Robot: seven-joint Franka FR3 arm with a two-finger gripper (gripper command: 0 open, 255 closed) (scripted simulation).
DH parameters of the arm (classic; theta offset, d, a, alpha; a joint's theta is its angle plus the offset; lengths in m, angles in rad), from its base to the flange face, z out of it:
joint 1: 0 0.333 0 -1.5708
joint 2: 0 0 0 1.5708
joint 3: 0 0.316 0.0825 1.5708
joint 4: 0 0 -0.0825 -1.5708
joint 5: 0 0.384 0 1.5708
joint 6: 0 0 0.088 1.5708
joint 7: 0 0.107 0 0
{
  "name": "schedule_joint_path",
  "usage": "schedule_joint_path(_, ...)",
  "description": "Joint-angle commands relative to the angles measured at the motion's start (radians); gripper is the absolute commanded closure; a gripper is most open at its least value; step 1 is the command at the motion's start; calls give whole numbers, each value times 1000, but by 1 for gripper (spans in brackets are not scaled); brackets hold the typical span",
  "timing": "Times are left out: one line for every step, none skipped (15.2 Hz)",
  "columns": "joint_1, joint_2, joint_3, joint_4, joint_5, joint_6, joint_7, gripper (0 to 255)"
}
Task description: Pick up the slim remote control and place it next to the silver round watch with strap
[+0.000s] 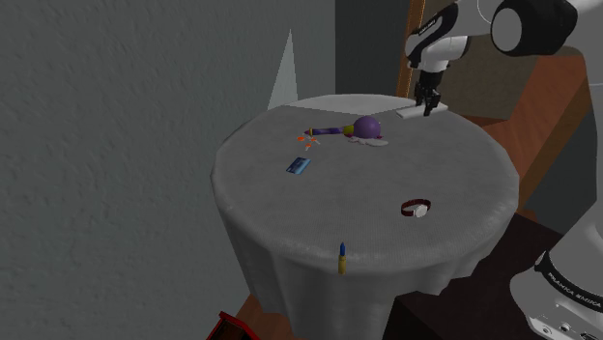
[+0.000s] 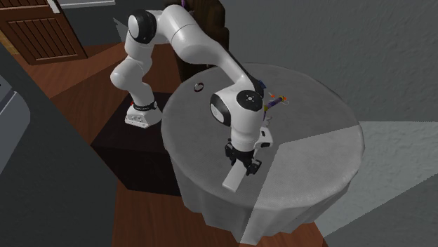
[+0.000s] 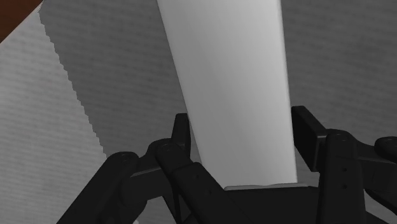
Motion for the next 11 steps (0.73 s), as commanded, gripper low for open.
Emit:
schedule_joint_path(4, -14, -6, 6, -9, -19, 5, 255)
schedule_joint_path(5, -20, -8, 11, -13, -29, 8, 255)
schedule_joint_path(6, -26, -11, 17, -17, -39, 10, 255)
schedule_joint_path(7, -31, -13, 23, -20, -50, 13, 255)
schedule_joint_path(8, -36, -15, 29, -24, -60, 15, 255)
schedule_joint_path(9, -41, -18, 35, -28, -71, 17, 255)
schedule_joint_path(10, -46, -20, 42, -31, -82, 19, 255)
schedule_joint_path(10, -51, -22, 48, -35, -92, 22, 255)
schedule_joint_path(11, -56, -24, 55, -38, -103, 24, 255)
schedule_joint_path(11, -60, -25, 63, -41, -114, 26, 255)
schedule_joint_path(11, -64, -27, 71, -44, -126, 28, 255)
